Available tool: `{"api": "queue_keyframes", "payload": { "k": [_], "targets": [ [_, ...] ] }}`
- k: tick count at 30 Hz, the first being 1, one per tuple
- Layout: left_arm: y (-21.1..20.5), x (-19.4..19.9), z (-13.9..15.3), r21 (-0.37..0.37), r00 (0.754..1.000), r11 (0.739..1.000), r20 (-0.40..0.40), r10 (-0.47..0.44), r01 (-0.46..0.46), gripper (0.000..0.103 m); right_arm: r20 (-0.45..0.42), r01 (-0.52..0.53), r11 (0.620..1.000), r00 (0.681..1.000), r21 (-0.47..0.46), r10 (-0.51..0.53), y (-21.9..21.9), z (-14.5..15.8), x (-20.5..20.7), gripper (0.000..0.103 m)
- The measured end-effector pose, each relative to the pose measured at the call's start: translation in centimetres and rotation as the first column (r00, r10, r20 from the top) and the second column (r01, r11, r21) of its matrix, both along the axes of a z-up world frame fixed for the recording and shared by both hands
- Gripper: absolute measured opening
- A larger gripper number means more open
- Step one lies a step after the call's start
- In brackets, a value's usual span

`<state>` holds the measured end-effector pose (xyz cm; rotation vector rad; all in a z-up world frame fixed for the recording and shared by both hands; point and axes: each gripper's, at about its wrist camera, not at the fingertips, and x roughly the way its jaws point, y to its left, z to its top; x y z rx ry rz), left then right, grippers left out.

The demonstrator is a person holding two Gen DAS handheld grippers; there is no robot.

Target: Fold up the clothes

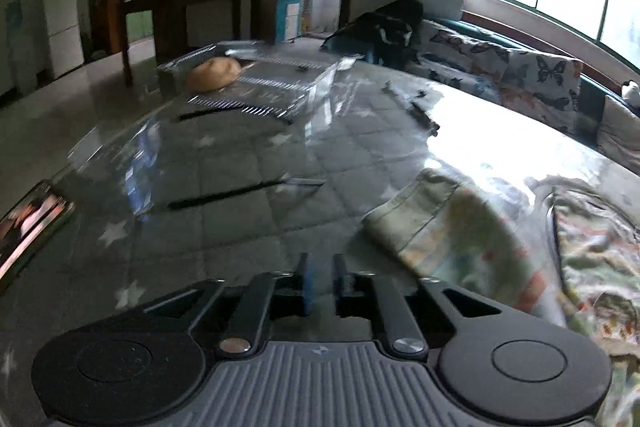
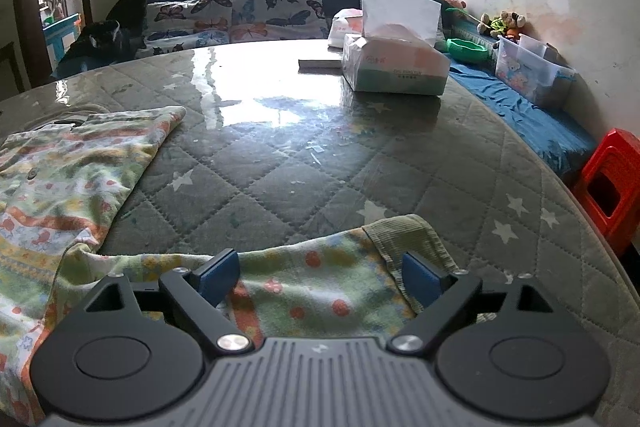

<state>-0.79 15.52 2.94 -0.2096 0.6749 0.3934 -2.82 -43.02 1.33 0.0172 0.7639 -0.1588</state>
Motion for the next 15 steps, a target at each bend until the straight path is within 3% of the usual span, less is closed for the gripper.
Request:
{"api": "queue_keyframes", "payload": {
  "k": [3, 8, 10, 12, 15],
  "targets": [
    [-1.1, 1.7, 0.2, 0.014, 1.0, 1.0, 0.002, -0.02, 0.02, 0.045, 0.0, 0.008, 1.0, 1.0, 0.006, -0.008, -0.1, -0.1, 0.0, 0.093],
    [-2.1, 4.4, -0.6, 0.068, 1.0, 0.998, -0.012, -0.013, 0.013, 0.047, 0.0, 0.007, 1.0, 1.0, 0.006, -0.007, -0.1, -0.1, 0.0, 0.093],
    [-2.0, 5.4, -1.1, 0.08, 1.0, 0.997, -0.011, -0.016, 0.017, 0.041, 0.001, 0.008, 1.0, 1.0, 0.009, -0.008, -0.2, -0.2, 0.0, 0.094],
    [-2.3, 5.4, -1.3, 0.101, 1.0, 0.995, -0.005, -0.02, 0.021, 0.013, 0.003, 0.009, 1.0, 1.0, 0.012, -0.009, -0.3, -0.2, 0.0, 0.096],
    [-2.1, 4.6, -1.0, 0.108, 1.0, 0.994, -0.002, 0.012, -0.012, 0.007, 0.005, 0.01, 1.0, 1.0, 0.014, -0.01, -0.5, -0.3, 0.0, 0.096]
  ]
}}
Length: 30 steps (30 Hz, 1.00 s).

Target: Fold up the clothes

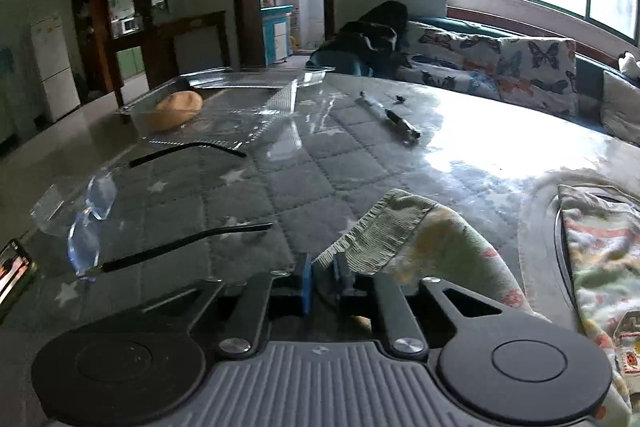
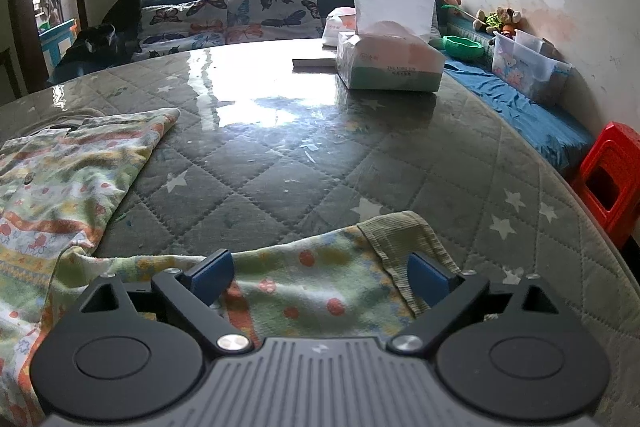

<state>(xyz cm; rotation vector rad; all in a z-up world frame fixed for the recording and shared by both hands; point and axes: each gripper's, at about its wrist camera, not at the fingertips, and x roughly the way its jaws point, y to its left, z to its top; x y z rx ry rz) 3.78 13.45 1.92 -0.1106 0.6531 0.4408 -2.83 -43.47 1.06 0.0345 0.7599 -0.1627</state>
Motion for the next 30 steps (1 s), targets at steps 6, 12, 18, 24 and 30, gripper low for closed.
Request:
{"api": "queue_keyframes", "payload": {
  "k": [6, 12, 18, 24, 30],
  "targets": [
    [2.5, -3.7, 0.4, 0.017, 0.993, 0.993, 0.009, 0.118, -0.118, 0.006, 0.004, -0.003, 1.0, 1.0, 0.001, 0.003, -0.1, -0.1, 0.0, 0.096],
    [4.2, -5.7, 0.4, 0.029, 0.986, 0.986, -0.009, 0.164, -0.163, 0.006, 0.007, -0.002, 1.0, 1.0, 0.0, 0.002, 0.0, -0.1, 0.1, 0.097],
    [3.2, -5.5, 0.0, 0.109, 0.985, 0.98, -0.043, 0.169, -0.164, 0.006, 0.012, 0.001, 1.0, 1.0, 0.001, -0.001, 0.0, -0.2, 0.1, 0.097],
    [3.3, -5.6, 0.0, 0.105, 0.982, 0.979, -0.048, 0.183, -0.178, 0.006, 0.018, -0.006, 1.0, 1.0, 0.005, 0.006, -0.4, -0.4, 0.2, 0.101],
    [3.5, -5.8, -0.1, 0.098, 0.979, 0.977, -0.048, 0.197, -0.192, 0.006, 0.017, 0.006, 1.0, 1.0, 0.009, -0.006, -0.1, -0.3, -0.2, 0.1]
  ]
}}
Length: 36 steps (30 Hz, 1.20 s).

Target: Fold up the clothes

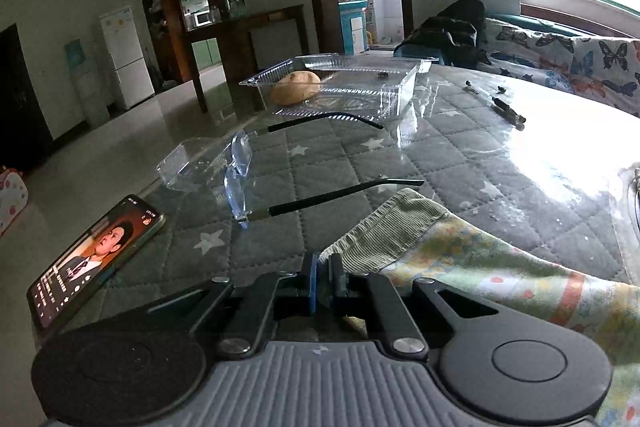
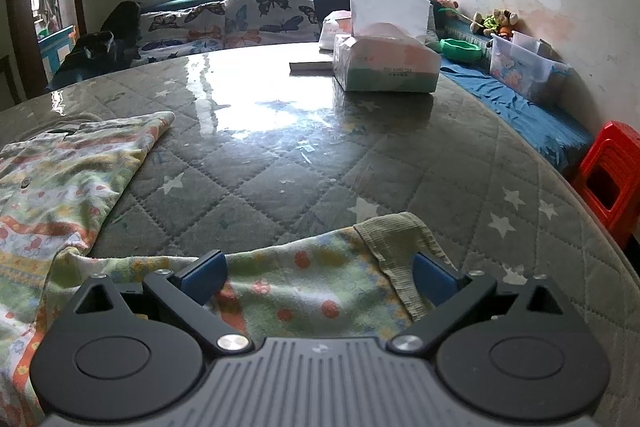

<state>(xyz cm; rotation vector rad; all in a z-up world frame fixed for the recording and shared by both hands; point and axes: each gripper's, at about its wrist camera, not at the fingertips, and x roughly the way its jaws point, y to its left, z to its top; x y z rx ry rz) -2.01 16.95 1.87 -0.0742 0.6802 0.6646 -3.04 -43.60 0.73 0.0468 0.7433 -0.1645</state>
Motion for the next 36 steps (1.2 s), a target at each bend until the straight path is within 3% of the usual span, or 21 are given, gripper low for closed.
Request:
{"api": "queue_keyframes", "payload": {
  "k": [10, 16, 19, 21, 25, 29, 36],
  "targets": [
    [-0.1, 0.2, 0.0, 0.008, 1.0, 1.0, -0.02, -0.002, 0.002, 0.007, -0.007, -0.009, 1.0, 1.0, 0.004, 0.009, -0.3, -0.1, 0.4, 0.101],
    [0.2, -0.1, 0.4, -0.019, 1.0, 1.0, -0.023, -0.005, 0.004, 0.013, -0.016, -0.036, 0.999, 0.999, -0.01, 0.036, 0.1, 0.4, 0.8, 0.097],
    [-0.5, -0.4, 0.9, -0.02, 1.0, 1.0, -0.014, -0.023, 0.023, 0.025, -0.01, -0.068, 0.998, 0.998, -0.019, 0.067, 0.8, 0.9, 0.4, 0.097],
    [-1.2, -0.6, 1.4, -0.021, 0.999, 0.999, 0.001, -0.043, 0.043, 0.043, -0.005, -0.098, 0.995, 0.995, -0.023, 0.098, 1.6, 1.3, 0.2, 0.097],
    [-3.8, -0.8, 3.1, -0.029, 0.99, 0.991, 0.043, -0.132, 0.133, 0.046, 0.003, -0.188, 0.982, 0.982, -0.021, 0.188, 3.5, 2.3, -0.3, 0.097],
    [-7.4, -0.8, 4.6, -0.062, 0.954, 0.954, 0.085, -0.288, 0.294, 0.047, 0.008, -0.278, 0.961, 0.961, -0.008, 0.278, 5.4, 3.0, -0.5, 0.097],
    [-14.6, -0.4, 3.4, -0.154, 0.834, 0.82, 0.059, -0.549, 0.551, 0.048, 0.003, -0.413, 0.911, 0.911, 0.006, 0.413, 9.3, 3.3, -1.4, 0.097]
  ]
}}
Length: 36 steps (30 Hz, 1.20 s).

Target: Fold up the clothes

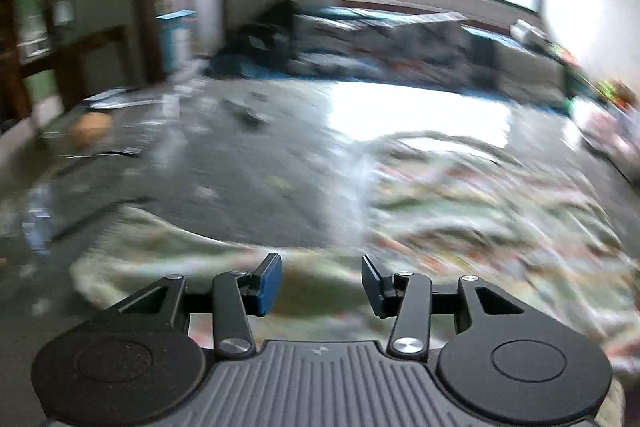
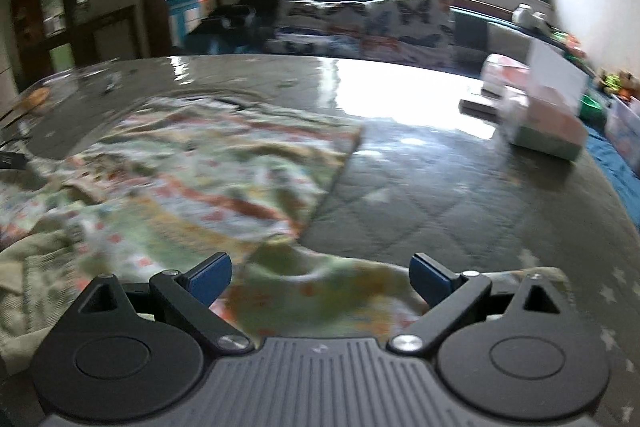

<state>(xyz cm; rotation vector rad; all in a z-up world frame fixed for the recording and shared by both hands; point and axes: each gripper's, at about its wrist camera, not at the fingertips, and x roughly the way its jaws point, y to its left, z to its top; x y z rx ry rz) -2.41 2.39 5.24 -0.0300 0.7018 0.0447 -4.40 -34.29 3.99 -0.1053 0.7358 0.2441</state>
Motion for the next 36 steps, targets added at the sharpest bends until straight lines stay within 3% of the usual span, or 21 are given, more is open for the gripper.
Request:
{"api": "queue_keyframes", "payload": {
  "k": [6, 14, 18, 26, 32, 36],
  "targets": [
    [-2.8, -1.2, -1.9, 0.023, 0.99, 0.991, -0.041, -0.132, 0.133, 0.048, -0.011, -0.108, 0.994, 0.994, -0.021, 0.108, 2.7, -0.5, -1.3, 0.097],
    [-2.7, -3.2, -3.2, 0.162, 0.986, 0.973, -0.009, -0.164, 0.164, 0.055, -0.066, -0.14, 0.987, 0.989, -0.084, 0.135, 3.0, -2.1, -2.3, 0.097],
    [-1.2, -3.1, -3.2, 0.142, 0.989, 0.979, -0.017, -0.147, 0.148, 0.063, -0.08, -0.133, 0.988, 0.989, -0.08, 0.127, 2.3, -2.1, -2.3, 0.098],
    [-1.2, -3.1, -2.1, 0.105, 0.987, 0.982, -0.031, -0.156, 0.159, 0.063, -0.073, -0.159, 0.979, 0.986, -0.125, 0.151, 2.7, -1.4, -2.3, 0.098],
    [-3.5, -3.3, -0.7, 0.066, 0.971, 0.969, 0.012, -0.239, 0.238, 0.063, -0.037, -0.205, 0.973, 0.979, -0.11, 0.202, 4.4, -0.2, -1.8, 0.098],
    [-5.0, -2.8, -1.3, 0.066, 0.962, 0.96, -0.002, -0.271, 0.271, 0.063, -0.023, -0.246, 0.963, 0.969, -0.111, 0.245, 6.0, 0.0, -1.4, 0.098]
  ]
}}
